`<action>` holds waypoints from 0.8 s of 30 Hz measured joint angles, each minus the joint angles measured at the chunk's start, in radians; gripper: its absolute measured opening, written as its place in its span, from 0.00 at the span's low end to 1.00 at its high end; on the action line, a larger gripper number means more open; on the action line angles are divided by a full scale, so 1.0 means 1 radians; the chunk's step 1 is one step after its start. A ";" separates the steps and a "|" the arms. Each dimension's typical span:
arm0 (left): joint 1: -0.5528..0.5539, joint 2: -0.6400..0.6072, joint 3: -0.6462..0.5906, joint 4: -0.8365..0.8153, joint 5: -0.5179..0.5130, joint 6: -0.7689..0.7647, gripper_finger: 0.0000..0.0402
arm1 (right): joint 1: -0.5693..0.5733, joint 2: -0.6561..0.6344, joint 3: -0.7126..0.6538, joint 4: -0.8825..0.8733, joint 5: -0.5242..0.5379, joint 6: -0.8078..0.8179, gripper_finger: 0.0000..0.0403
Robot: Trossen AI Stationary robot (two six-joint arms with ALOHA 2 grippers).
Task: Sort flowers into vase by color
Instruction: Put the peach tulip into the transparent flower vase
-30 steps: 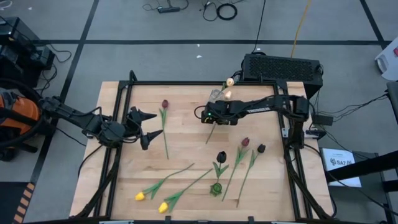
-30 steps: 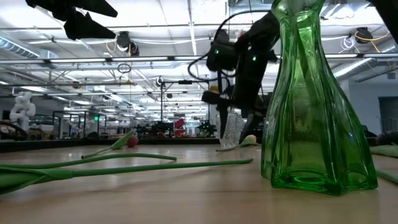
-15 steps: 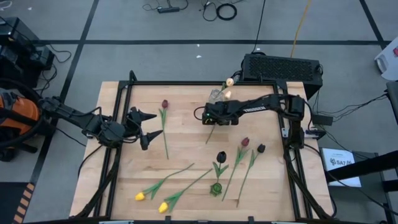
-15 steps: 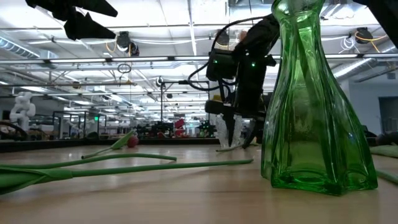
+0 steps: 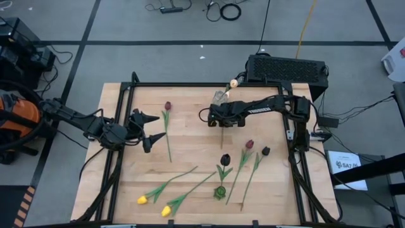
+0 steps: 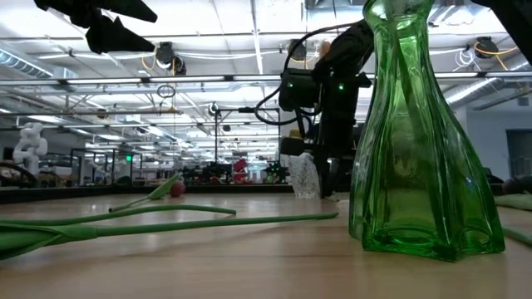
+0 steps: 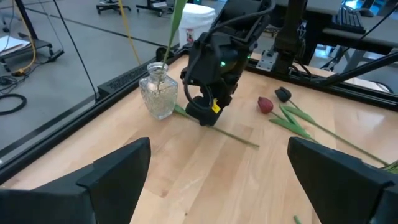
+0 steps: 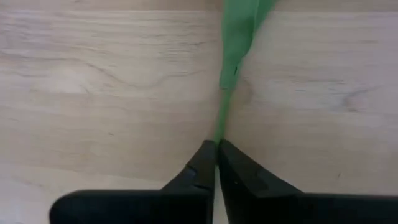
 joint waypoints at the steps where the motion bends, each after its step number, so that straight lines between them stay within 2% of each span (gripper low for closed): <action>1: 0.000 0.000 0.000 0.000 0.000 -0.002 0.96 | 0.006 -0.009 -0.003 -0.002 0.019 0.013 0.02; 3: 0.000 0.000 0.000 0.000 0.000 -0.002 0.96 | 0.016 -0.032 -0.004 -0.018 0.060 0.038 0.01; 7: 0.000 0.000 0.001 0.000 0.000 0.000 0.96 | 0.022 -0.089 -0.017 -0.156 0.173 0.078 0.01; 11: 0.000 0.000 0.001 0.000 0.000 0.002 0.96 | 0.024 -0.182 -0.049 -0.272 0.226 0.137 0.00; 13: 0.000 0.000 0.001 0.000 0.000 0.002 0.96 | 0.028 -0.232 -0.081 -0.272 0.239 0.151 0.00; 21: 0.000 0.000 0.001 0.000 0.000 0.002 0.96 | 0.070 -0.540 -0.200 -0.282 0.385 0.257 0.00; 24: 0.000 0.000 0.001 0.000 -0.018 0.003 0.96 | 0.089 -0.670 -0.239 -0.268 0.462 0.235 0.00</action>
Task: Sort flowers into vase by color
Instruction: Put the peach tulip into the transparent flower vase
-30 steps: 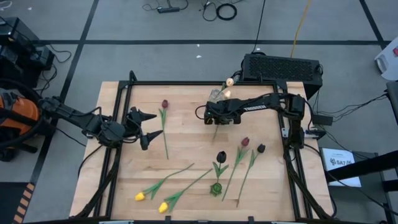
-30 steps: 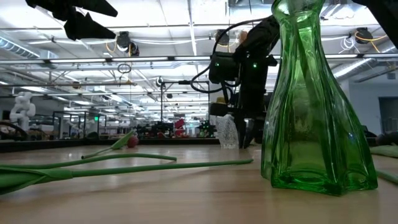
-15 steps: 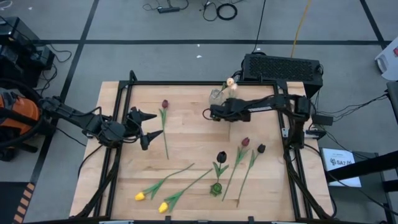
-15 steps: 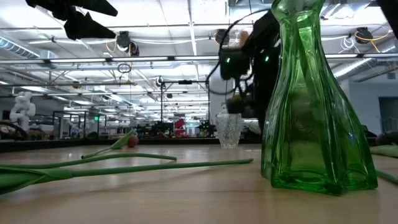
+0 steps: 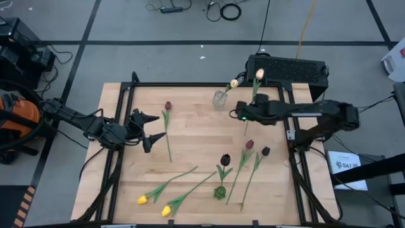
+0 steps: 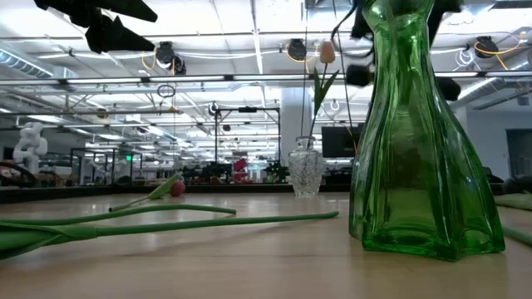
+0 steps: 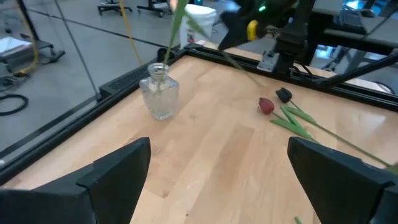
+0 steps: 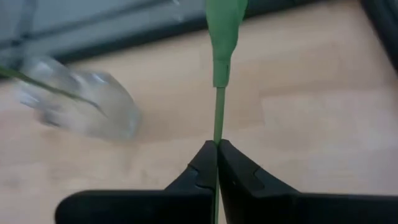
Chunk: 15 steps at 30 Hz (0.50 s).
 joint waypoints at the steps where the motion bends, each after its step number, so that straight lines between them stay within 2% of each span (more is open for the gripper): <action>1: 0.000 0.000 0.000 0.000 -0.016 0.000 0.96 | 0.006 -0.040 -0.012 0.017 0.023 -0.024 0.00; 6: 0.000 0.000 0.000 0.000 -0.108 0.008 0.96 | 0.028 -0.223 -0.032 0.178 0.144 -0.265 0.00; 10: 0.000 0.000 0.000 0.000 -0.194 0.009 0.96 | 0.023 -0.311 -0.052 0.426 0.148 -0.678 0.00; 13: 0.000 0.000 0.000 0.001 -0.261 0.009 0.96 | 0.003 -0.366 -0.116 0.664 0.077 -0.984 0.00; 15: 0.001 0.000 0.000 0.006 -0.296 0.007 0.96 | -0.037 -0.407 -0.184 0.834 -0.019 -1.091 0.00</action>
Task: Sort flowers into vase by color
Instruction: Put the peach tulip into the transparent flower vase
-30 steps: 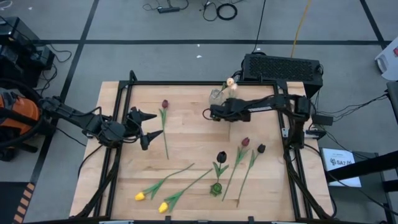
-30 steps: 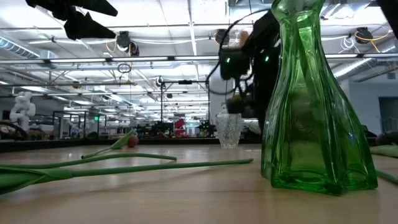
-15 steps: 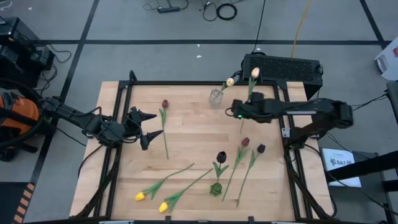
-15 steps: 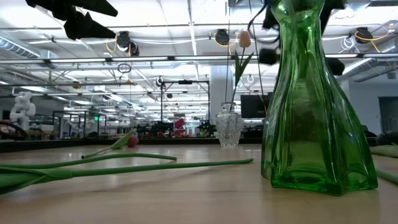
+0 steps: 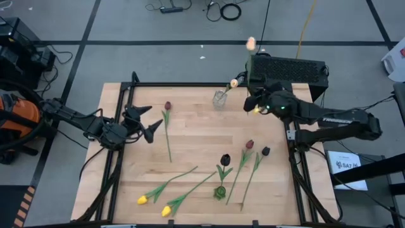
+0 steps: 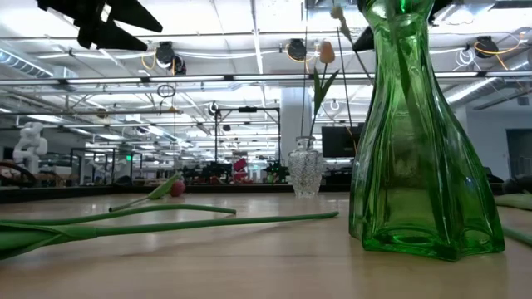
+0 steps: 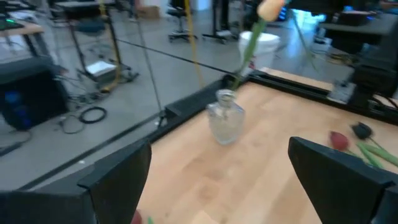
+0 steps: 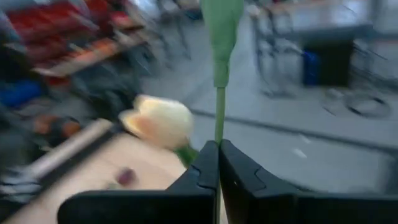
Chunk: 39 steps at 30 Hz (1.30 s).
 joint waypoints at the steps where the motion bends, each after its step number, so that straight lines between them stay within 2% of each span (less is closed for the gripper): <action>1: 0.000 0.000 0.000 0.007 -0.011 0.000 0.96 | -0.027 -0.024 -0.045 0.090 -0.047 -0.030 0.00; 4: 0.000 0.000 0.000 0.029 -0.041 0.001 0.96 | -0.138 -0.088 -0.198 0.372 -0.236 -0.069 0.00; 8: 0.000 0.000 0.000 0.051 -0.057 -0.001 0.96 | -0.312 -0.122 -0.396 0.737 -0.594 -0.066 0.00; 11: 0.000 0.000 0.000 0.052 -0.058 -0.001 0.96 | -0.395 -0.107 -0.483 0.880 -0.773 -0.086 0.00; 14: 0.000 0.000 0.000 0.055 -0.058 -0.001 0.96 | -0.423 -0.071 -0.516 0.887 -0.884 -0.139 0.00; 18: 0.000 0.000 0.000 0.054 -0.058 -0.001 0.96 | -0.421 -0.002 -0.516 0.936 -0.976 -0.204 0.00; 23: 0.000 0.000 0.000 0.054 -0.057 -0.007 0.96 | -0.421 0.089 -0.516 1.108 -1.137 -0.284 0.00; 25: 0.000 0.000 0.000 0.054 -0.057 -0.008 0.96 | -0.421 0.123 -0.516 1.124 -1.205 -0.303 0.00; 27: 0.000 0.000 0.000 0.054 -0.057 -0.008 0.96 | -0.420 0.159 -0.516 1.113 -1.243 -0.307 0.00; 30: 0.000 0.000 0.000 0.054 -0.057 -0.008 0.96 | -0.415 0.219 -0.516 1.122 -1.244 -0.305 0.00; 34: 0.000 0.000 0.000 0.051 -0.057 -0.006 0.96 | -0.393 0.291 -0.504 1.220 -1.184 -0.379 0.00; 39: 0.000 0.000 0.000 0.051 -0.056 0.000 0.96 | -0.374 0.381 -0.401 1.166 -1.140 -0.381 0.00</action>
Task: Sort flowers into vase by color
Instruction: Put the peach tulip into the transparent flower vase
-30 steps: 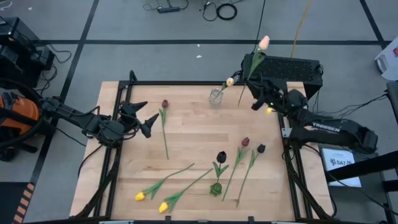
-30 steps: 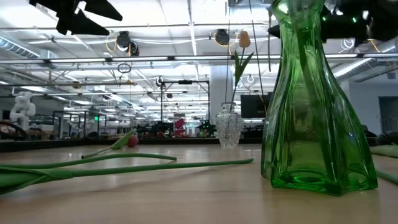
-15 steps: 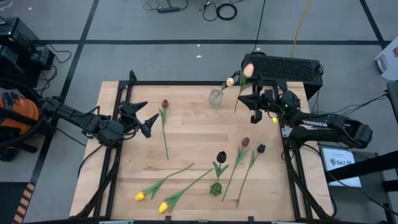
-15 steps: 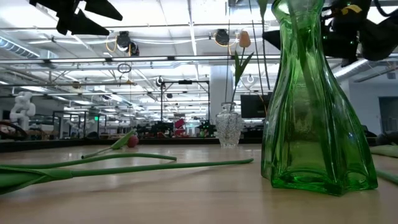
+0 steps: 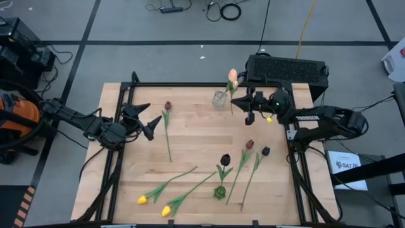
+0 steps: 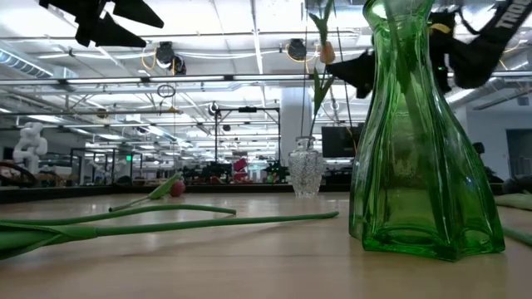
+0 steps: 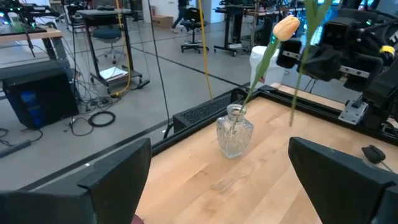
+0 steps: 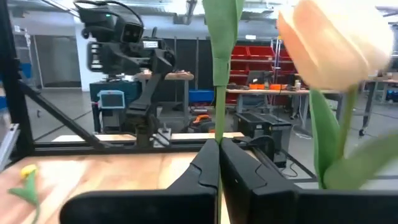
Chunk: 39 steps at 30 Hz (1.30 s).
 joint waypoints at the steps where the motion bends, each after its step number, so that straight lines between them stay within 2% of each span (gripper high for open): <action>1: 0.000 0.000 0.000 -0.001 0.000 0.000 0.96 | 0.006 0.020 0.028 -0.013 -0.001 -0.014 0.00; 7: 0.000 0.000 0.000 -0.007 0.003 0.000 0.96 | 0.011 0.120 0.193 -0.127 0.032 -0.084 0.00; 11: 0.000 0.000 0.000 -0.007 0.003 -0.001 0.96 | 0.013 0.163 0.264 -0.140 0.033 -0.122 0.00; 13: 0.000 0.000 0.000 -0.007 0.003 -0.001 0.96 | 0.012 0.178 0.285 -0.137 0.068 -0.143 0.00; 17: 0.000 0.000 0.000 -0.008 0.003 -0.001 0.96 | 0.010 0.207 0.300 -0.134 0.156 -0.181 0.00; 22: 0.000 0.000 0.000 -0.008 0.003 0.000 0.96 | 0.005 0.222 0.326 -0.112 0.163 -0.181 0.00; 26: 0.000 0.000 0.000 -0.008 0.003 0.000 0.96 | 0.004 0.224 0.347 -0.114 0.211 -0.193 0.00; 33: 0.000 0.000 0.000 -0.013 0.003 0.002 0.96 | -0.010 0.228 0.348 -0.219 0.211 -0.199 0.00; 39: 0.000 0.000 0.000 -0.013 0.003 0.002 0.96 | -0.010 0.260 0.348 -0.214 0.209 -0.188 0.00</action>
